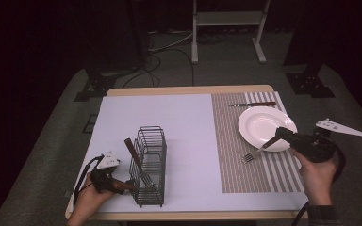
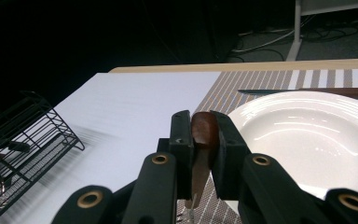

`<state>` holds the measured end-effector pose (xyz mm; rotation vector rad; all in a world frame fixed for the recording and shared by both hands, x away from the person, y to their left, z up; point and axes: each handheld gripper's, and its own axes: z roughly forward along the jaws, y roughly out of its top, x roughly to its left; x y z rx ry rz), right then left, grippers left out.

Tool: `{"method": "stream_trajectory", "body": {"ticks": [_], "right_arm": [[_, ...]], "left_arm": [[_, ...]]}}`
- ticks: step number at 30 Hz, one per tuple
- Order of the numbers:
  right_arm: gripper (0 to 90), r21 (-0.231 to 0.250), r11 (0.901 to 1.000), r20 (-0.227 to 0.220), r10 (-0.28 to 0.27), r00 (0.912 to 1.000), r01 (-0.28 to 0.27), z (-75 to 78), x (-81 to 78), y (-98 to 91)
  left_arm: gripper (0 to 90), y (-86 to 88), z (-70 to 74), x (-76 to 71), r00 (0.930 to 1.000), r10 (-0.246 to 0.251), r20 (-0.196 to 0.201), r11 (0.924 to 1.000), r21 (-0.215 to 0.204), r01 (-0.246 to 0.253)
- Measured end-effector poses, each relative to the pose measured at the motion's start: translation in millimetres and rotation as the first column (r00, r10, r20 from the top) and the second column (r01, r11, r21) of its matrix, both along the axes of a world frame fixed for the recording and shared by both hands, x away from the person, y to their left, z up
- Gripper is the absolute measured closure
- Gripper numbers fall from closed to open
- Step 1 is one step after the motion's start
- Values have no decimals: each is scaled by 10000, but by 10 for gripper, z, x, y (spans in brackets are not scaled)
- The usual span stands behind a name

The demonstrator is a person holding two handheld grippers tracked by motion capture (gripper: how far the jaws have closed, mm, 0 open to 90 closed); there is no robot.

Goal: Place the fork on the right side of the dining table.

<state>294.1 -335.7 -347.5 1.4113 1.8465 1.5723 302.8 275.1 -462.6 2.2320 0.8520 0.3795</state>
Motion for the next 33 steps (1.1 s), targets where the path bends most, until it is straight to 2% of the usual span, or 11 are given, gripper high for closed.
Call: {"method": "stream_trajectory", "body": {"ticks": [10,13,17,25,33], "right_arm": [[790,-80,9999,-100,-104,9999,103,-50,-5,-24],[766,-401,9987,-69,-304,9995,301,-53,-19,-34],[746,-576,9968,-87,-555,9984,549,-86,-27,-70],[722,-540,9941,-251,-953,9951,938,-188,-33,-181],[683,-739,9884,-403,-1359,9899,1327,-287,-42,-284]], "left_arm": [[0,0,0,0,10000,3,-4,10000,-6,-3],[0,0,0,0,10000,0,-1,10000,0,0],[0,0,-1,0,10000,7,-10,10000,-13,-7],[0,0,0,0,10000,4,-3,10000,5,-4],[0,0,0,0,10000,2,2,10000,7,-2]]}}
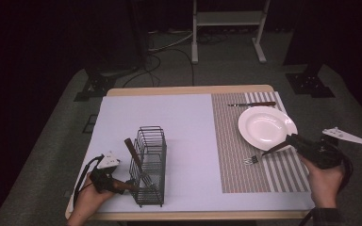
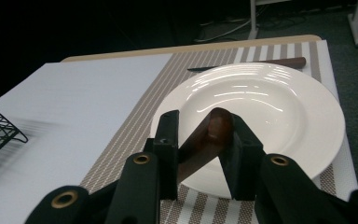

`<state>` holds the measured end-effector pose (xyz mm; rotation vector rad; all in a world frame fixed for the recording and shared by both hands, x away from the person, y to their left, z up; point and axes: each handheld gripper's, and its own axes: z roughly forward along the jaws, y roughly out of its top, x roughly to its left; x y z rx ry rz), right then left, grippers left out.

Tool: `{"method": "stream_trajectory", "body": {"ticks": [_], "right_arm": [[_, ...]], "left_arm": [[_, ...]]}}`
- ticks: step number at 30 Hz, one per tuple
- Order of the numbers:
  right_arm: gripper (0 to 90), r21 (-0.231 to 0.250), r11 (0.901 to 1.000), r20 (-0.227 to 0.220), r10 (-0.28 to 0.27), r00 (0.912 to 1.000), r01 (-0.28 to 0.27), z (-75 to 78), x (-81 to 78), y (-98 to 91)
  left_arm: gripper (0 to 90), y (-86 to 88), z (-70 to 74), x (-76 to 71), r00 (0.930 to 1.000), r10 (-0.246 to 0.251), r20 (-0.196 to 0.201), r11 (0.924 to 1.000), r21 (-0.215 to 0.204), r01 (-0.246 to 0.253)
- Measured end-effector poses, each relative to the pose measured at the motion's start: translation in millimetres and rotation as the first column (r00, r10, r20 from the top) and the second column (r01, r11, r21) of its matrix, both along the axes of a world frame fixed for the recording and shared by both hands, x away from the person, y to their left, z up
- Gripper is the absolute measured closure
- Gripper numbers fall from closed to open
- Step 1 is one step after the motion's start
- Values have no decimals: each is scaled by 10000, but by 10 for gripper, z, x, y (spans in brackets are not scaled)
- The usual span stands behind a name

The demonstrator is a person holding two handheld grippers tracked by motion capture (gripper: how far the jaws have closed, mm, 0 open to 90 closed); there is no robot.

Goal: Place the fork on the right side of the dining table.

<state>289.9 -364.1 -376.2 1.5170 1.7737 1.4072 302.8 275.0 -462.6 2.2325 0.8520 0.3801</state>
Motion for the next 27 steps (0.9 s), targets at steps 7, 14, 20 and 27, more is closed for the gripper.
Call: {"method": "stream_trajectory", "body": {"ticks": [7,14,20,27], "right_arm": [[649,-150,9995,-196,-272,9994,269,-78,-12,-59],[610,-190,9987,-394,-490,9980,482,-157,-21,-121],[572,-405,9965,-566,-748,9956,725,-208,-35,-163],[565,-524,9945,-696,-939,9932,903,-266,-47,-209]], "left_arm": [[0,0,0,0,10000,-3,2,10000,5,3],[0,-2,-2,-1,10000,23,4,10000,-33,-23],[0,-2,-1,-1,10000,20,5,10000,-20,-20],[0,-3,-1,-1,10000,23,6,10000,-27,-23]]}}
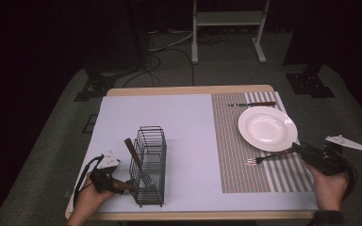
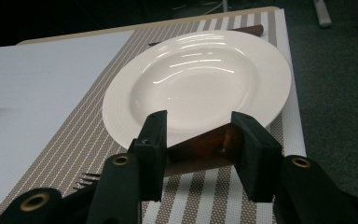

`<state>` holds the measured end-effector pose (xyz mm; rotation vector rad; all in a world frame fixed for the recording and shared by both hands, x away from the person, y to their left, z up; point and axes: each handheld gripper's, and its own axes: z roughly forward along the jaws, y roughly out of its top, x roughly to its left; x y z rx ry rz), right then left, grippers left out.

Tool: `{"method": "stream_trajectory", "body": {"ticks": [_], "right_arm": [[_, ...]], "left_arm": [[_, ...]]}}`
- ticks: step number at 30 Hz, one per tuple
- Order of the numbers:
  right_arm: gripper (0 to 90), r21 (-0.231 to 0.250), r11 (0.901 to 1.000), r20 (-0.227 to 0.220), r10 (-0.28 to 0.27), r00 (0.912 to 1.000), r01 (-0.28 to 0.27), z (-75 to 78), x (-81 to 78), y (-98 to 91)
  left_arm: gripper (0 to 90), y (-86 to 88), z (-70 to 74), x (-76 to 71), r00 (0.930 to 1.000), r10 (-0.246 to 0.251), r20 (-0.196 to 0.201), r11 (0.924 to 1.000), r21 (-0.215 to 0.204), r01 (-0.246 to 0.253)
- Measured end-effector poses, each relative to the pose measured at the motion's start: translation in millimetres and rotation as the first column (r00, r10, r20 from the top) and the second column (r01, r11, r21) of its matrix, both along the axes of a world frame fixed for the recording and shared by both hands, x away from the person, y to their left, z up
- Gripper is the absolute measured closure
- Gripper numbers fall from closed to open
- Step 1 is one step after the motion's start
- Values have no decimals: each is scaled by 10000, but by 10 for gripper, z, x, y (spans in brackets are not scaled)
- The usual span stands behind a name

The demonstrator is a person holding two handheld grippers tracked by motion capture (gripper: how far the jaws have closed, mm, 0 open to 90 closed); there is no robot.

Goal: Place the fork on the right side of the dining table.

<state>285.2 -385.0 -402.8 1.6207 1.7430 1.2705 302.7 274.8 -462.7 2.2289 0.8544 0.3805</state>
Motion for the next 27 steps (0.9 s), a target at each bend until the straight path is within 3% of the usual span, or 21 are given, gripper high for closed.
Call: {"method": "stream_trajectory", "body": {"ticks": [4,22,27], "right_arm": [[565,223,9997,-140,-40,9999,43,-36,4,-33],[504,425,9988,-916,-198,9956,237,-176,36,-123],[447,55,9995,-1131,-298,9931,306,-214,54,-94]], "left_arm": [[0,0,0,0,10000,1,-2,10000,-2,-1],[0,0,0,0,10000,-1,-1,10000,4,1],[0,0,0,0,10000,0,1,10000,3,0]]}}
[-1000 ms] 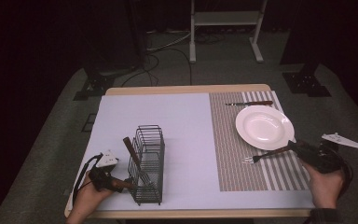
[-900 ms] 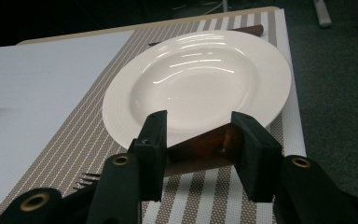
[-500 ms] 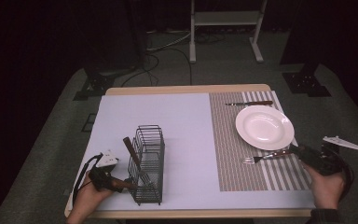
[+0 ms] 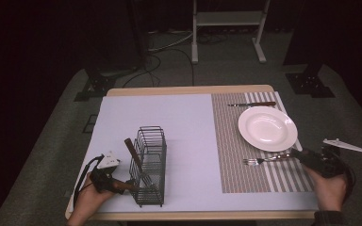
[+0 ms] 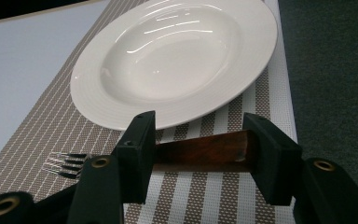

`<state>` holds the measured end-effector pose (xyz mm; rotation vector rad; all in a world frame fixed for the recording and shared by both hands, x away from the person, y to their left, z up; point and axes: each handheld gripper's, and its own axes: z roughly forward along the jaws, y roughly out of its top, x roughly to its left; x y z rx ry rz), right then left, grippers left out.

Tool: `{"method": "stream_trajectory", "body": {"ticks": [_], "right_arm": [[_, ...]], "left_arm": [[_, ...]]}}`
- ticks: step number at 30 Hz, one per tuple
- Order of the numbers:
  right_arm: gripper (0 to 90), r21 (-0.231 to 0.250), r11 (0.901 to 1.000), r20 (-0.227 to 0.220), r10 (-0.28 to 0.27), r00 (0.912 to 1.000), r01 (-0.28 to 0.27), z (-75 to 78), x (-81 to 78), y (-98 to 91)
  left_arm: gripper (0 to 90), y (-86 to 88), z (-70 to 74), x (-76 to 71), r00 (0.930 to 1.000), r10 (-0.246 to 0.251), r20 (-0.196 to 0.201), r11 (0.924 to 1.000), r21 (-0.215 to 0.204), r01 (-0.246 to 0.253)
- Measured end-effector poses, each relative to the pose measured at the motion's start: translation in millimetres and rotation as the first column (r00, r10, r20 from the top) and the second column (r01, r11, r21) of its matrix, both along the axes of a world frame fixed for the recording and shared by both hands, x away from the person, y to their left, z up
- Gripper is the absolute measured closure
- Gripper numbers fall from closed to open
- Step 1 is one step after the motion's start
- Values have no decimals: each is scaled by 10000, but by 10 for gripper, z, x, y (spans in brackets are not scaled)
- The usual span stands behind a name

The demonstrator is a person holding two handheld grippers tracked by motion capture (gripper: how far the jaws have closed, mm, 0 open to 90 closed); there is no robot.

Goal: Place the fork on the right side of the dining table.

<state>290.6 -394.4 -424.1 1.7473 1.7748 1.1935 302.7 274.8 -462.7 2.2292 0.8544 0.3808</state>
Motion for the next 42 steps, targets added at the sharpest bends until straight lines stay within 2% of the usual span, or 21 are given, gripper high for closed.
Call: {"method": "stream_trajectory", "body": {"ticks": [5,10,13,17,18,24,42], "right_arm": [[427,-103,9999,-62,-9,10000,9,-15,7,3],[381,-156,9999,-439,-23,9990,16,-70,40,6],[376,-187,9998,-499,-29,9987,19,-84,45,1],[355,-439,9990,-720,-47,9974,16,-115,62,9],[346,-512,9987,-919,-29,9958,-18,-137,77,21],[334,-808,9967,-1146,28,9934,-121,-171,102,48],[328,-1341,9907,-1286,50,9917,-224,-208,128,81]], "left_arm": [[0,0,0,0,10000,-2,-2,10000,2,2],[0,0,0,0,10000,-2,-1,10000,0,2],[0,0,0,0,10000,-1,-2,10000,0,1],[0,0,0,0,10000,-1,-3,10000,1,1],[0,0,0,0,10000,-1,-3,10000,-1,1],[0,0,0,0,10000,-1,-2,10000,0,1],[0,0,0,1,10000,-3,-4,10000,-1,3]]}}
